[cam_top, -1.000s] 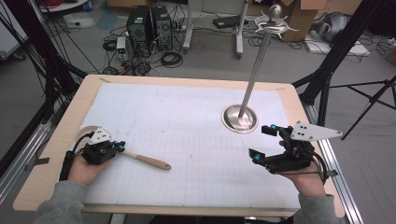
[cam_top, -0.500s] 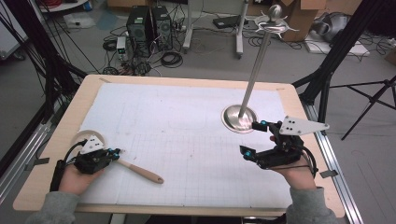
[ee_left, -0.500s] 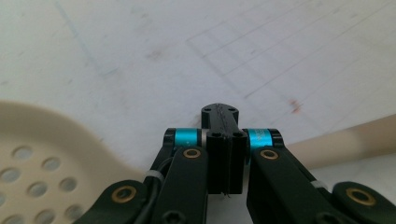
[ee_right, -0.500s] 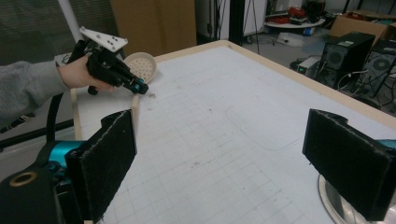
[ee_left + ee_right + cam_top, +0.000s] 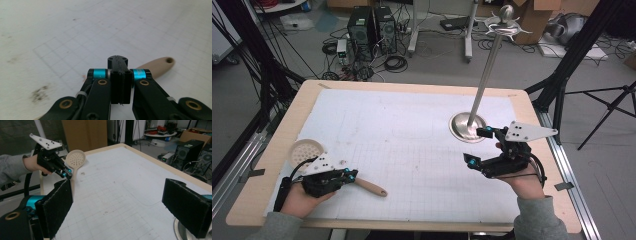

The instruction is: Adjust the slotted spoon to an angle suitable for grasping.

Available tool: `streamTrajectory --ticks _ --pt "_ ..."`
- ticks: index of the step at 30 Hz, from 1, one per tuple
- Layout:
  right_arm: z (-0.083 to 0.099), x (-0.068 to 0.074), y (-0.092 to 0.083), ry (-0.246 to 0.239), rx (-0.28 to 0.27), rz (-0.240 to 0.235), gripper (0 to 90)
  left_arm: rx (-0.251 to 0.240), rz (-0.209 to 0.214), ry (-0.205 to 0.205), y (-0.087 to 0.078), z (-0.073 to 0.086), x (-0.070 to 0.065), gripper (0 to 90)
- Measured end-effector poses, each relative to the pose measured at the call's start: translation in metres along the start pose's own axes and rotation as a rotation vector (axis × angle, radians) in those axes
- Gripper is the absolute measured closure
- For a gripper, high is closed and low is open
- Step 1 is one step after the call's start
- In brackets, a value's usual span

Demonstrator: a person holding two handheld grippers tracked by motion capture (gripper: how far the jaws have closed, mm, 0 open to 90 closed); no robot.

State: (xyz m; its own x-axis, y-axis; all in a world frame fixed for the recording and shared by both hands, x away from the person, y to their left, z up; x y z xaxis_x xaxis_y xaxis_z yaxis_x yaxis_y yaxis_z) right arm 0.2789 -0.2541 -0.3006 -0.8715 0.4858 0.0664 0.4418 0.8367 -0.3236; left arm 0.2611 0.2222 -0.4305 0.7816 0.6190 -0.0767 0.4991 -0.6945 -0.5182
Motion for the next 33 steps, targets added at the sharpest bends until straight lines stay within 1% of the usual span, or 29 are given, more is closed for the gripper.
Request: streamTrajectory --ticks 1,2,3,4,5,6,7,8,10,11,12,14,17,21,22,24,25,26,27,28,29,30,32,33 --pt "0.000 -0.001 0.001 -0.005 -0.003 -0.002 8.9 0.008 0.030 0.017 0.000 0.002 -0.007 89.3" --pt "0.000 -0.001 0.001 -0.005 -0.003 -0.002 8.9 0.008 0.030 0.017 0.000 0.002 -0.007 89.3" --pt "-0.001 -0.001 0.002 -0.002 -0.004 -0.002 8.9 0.031 0.049 0.035 0.001 0.005 -0.013 89.3" --pt "-0.001 -0.002 0.002 -0.004 -0.006 -0.003 8.9 0.031 0.049 0.035 0.001 0.005 -0.013 89.3" --pt "-0.001 -0.002 0.003 -0.001 -0.005 -0.004 8.9 0.050 0.065 0.051 0.003 0.008 -0.017 89.3" --pt "-0.001 -0.002 0.003 -0.001 -0.005 -0.004 8.9 0.050 0.065 0.051 0.003 0.008 -0.017 89.3" --pt "-0.002 -0.002 0.004 -0.004 -0.006 -0.005 8.9 0.060 0.073 0.058 0.004 0.009 -0.018 89.3" --pt "-0.002 -0.002 0.006 -0.006 -0.006 -0.007 8.9 0.073 0.089 0.068 0.007 0.010 -0.021 89.3" --pt "-0.003 -0.001 0.006 -0.006 -0.004 -0.010 8.9 0.079 0.091 0.073 0.009 0.011 -0.022 89.3" --pt "-0.003 0.000 0.008 -0.011 0.001 -0.012 8.8 0.096 0.089 0.083 0.014 0.011 -0.023 89.3" --pt "-0.003 0.000 0.009 -0.012 0.006 -0.012 8.8 0.096 0.089 0.083 0.014 0.011 -0.023 89.3" --pt "-0.003 0.000 0.010 -0.012 0.011 -0.010 8.9 0.100 0.077 0.088 0.021 0.012 -0.022 89.4" --pt "-0.002 0.000 0.010 -0.010 0.011 -0.007 8.8 0.096 0.073 0.091 0.024 0.010 -0.020 89.4" --pt "-0.001 0.002 0.009 -0.008 0.020 -0.005 8.9 0.082 0.039 0.097 0.036 0.004 -0.016 89.5" --pt "-0.001 0.001 0.009 -0.017 0.018 -0.003 8.9 0.079 0.032 0.099 0.038 0.003 -0.015 89.4" --pt "-0.001 0.002 0.008 -0.013 0.018 -0.004 8.8 0.078 0.027 0.100 0.040 0.002 -0.014 89.4" --pt "0.000 0.003 0.005 -0.009 0.016 0.000 8.9 0.075 0.013 0.101 0.045 -0.001 -0.012 89.5" --pt "0.000 0.003 0.005 -0.009 0.016 0.000 8.9 0.075 0.013 0.101 0.045 -0.001 -0.012 89.5" --pt "0.001 0.003 0.002 -0.006 0.016 0.007 8.9 0.071 0.000 0.093 0.049 -0.002 -0.009 89.5" --pt "0.001 0.003 0.002 -0.006 0.016 0.007 8.9 0.071 0.000 0.093 0.049 -0.002 -0.009 89.5" --pt "0.003 0.003 -0.002 -0.001 0.018 0.014 8.9 0.071 -0.023 0.080 0.053 -0.004 -0.005 89.5" --pt "0.003 0.003 -0.002 -0.001 0.018 0.014 8.9 0.071 -0.023 0.080 0.053 -0.004 -0.005 89.5" --pt "0.005 0.003 -0.006 -0.003 0.017 0.023 8.9 0.078 -0.044 0.064 0.056 -0.007 -0.001 89.4" --pt "0.008 0.004 -0.011 0.005 0.020 0.035 8.9 0.079 -0.049 0.057 0.058 -0.008 0.001 89.5"
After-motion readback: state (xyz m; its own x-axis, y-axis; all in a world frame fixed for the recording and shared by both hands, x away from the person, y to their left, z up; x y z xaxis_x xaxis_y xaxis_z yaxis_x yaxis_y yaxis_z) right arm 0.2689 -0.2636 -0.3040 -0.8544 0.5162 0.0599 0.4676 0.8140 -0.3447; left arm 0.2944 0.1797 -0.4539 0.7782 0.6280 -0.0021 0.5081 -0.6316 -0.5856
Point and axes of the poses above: each handheld gripper's, and its own axes: y roughly forward along the jaws, z roughly out of its underside, x roughly to its left, the point moved 1 cm from there along y, roughly forward along the jaws, and after that the axes turned 1 degree about -z, right-handed, at the moved point
